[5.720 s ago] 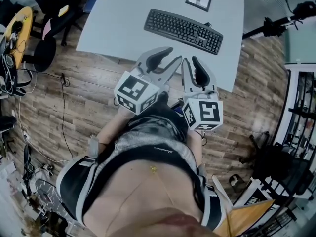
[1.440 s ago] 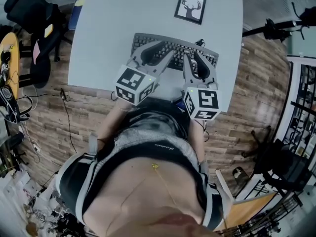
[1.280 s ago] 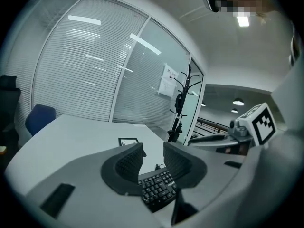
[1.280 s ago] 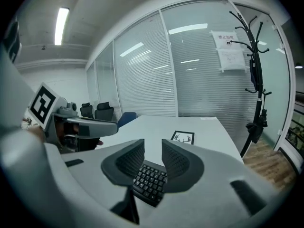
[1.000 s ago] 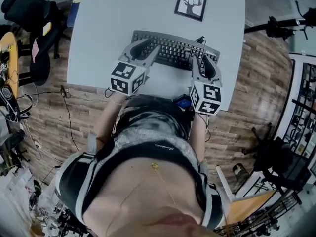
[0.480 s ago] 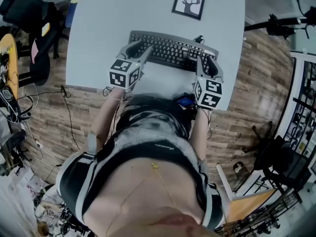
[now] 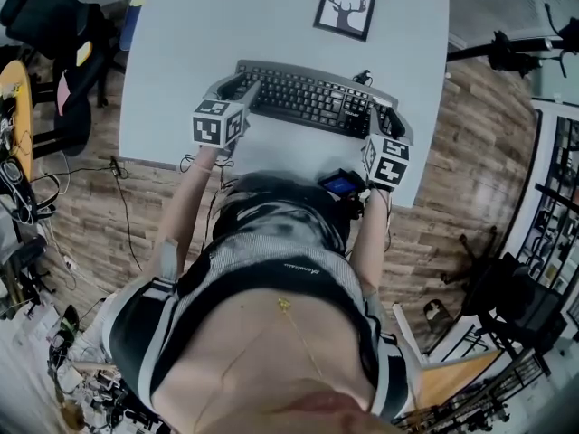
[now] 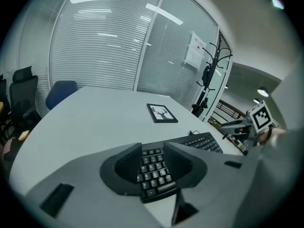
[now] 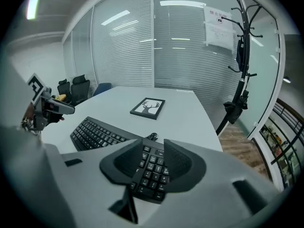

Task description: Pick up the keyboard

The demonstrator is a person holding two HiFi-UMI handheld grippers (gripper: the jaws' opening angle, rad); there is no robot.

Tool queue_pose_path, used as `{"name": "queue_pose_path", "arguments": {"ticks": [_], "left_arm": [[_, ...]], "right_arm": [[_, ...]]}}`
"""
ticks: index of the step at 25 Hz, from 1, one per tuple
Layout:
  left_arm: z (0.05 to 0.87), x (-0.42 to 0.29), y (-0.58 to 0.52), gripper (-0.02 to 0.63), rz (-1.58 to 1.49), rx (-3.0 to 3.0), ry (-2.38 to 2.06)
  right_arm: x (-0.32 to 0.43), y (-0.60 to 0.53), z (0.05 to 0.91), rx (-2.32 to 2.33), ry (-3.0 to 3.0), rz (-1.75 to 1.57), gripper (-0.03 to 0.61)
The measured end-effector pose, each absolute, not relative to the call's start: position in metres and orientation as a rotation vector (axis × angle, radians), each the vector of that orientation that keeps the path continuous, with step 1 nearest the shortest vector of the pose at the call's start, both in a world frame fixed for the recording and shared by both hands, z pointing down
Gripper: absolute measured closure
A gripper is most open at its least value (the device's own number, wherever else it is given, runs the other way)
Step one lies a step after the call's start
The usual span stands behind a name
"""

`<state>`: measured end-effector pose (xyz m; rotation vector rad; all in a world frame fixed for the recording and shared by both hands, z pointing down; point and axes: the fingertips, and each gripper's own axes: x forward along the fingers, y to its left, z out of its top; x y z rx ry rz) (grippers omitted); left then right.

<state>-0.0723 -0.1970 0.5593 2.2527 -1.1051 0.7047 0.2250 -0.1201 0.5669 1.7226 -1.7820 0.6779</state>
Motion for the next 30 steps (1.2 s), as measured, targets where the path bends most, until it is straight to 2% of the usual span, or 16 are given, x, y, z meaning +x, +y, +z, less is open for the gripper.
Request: {"name": "queue_pose_path", "arguments": {"ticks": [4,14,30], "left_arm": [[0.579,-0.088,-0.206,0.472,0.734,2.186,-1.116],[0.634,-0.104,-0.215,0.414,0.710,2.039,-1.002],[0.653,-0.112,-0.235,0.390,0.610,1.939,-1.001]], "right_arm": [[0.241,-0.122,0.583,1.738,-1.756,0.735,0.423],[0.270,-0.128,0.625,1.728,-1.770,0.914,0.328],[0.285,-0.138,0.659,1.821,-1.835,1.254,0.310]]}}
